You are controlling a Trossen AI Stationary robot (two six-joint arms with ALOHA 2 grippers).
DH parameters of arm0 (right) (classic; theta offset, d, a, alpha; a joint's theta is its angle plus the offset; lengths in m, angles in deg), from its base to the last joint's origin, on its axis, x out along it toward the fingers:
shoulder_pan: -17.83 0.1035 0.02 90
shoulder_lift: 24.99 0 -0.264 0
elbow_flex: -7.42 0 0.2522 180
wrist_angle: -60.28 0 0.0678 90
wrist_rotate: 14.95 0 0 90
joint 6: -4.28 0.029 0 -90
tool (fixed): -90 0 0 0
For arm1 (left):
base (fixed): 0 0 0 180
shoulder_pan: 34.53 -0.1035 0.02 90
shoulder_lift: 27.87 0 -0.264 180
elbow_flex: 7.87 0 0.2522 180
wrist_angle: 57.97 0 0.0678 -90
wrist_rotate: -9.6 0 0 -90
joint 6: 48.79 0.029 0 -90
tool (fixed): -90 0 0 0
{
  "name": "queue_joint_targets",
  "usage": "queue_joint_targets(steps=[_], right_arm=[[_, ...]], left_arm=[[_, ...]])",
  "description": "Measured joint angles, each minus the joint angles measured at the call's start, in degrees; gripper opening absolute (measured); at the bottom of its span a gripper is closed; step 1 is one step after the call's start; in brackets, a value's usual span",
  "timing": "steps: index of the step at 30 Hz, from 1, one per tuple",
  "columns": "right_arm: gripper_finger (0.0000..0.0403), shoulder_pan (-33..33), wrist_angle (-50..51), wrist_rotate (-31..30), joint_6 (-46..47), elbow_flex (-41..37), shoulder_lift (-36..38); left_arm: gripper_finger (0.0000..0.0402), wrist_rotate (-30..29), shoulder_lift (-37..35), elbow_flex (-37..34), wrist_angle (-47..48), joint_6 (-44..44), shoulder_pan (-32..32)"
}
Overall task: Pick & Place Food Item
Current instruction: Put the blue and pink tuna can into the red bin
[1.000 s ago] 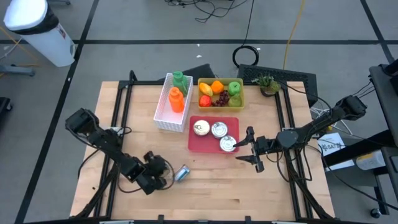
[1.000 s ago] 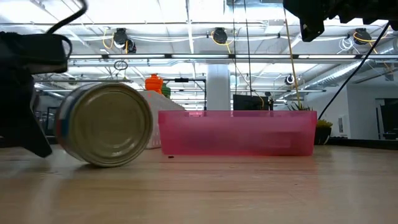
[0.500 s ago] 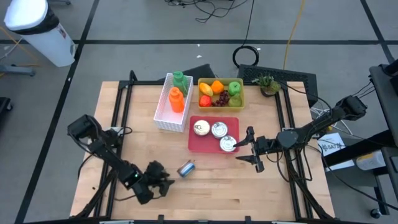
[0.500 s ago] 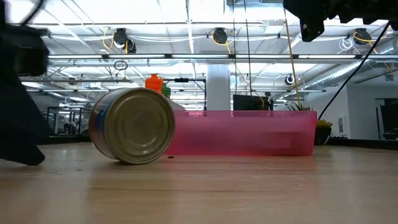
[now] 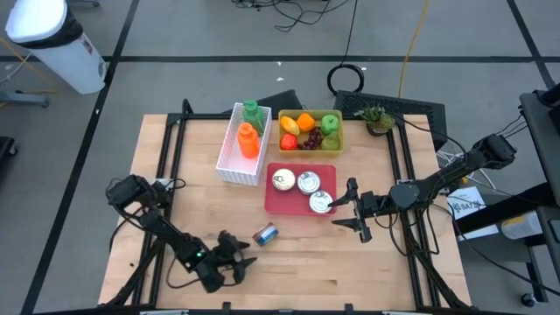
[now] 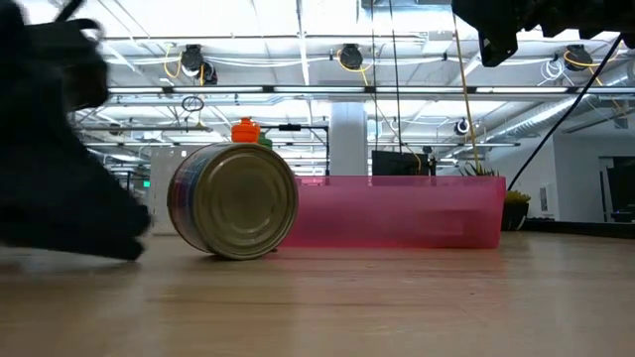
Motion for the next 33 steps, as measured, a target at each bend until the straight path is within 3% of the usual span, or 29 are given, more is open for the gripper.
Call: queue_joint_targets(steps=[5,11,20,33], right_arm=[[0.0215,0.0,0.06,-0.02,0.0,0.0,0.0],[0.0215,0.0,1.04,-0.02,0.0,0.0,0.0],[0.0215,0.0,1.53,-0.03,0.0,0.0,0.0],[0.0215,-0.04,1.53,-0.02,-0.13,0.0,0.0]], left_arm=[[0.0281,-0.14,1.03,4.74,4.17,7.35,-3.43],[0.0279,-1.36,1.03,8.33,13.82,6.56,-5.6],[0.028,-2.59,0.99,9.53,15.38,10.16,-7.32],[0.028,-2.55,0.9,11.42,15.68,22.16,-10.4]])
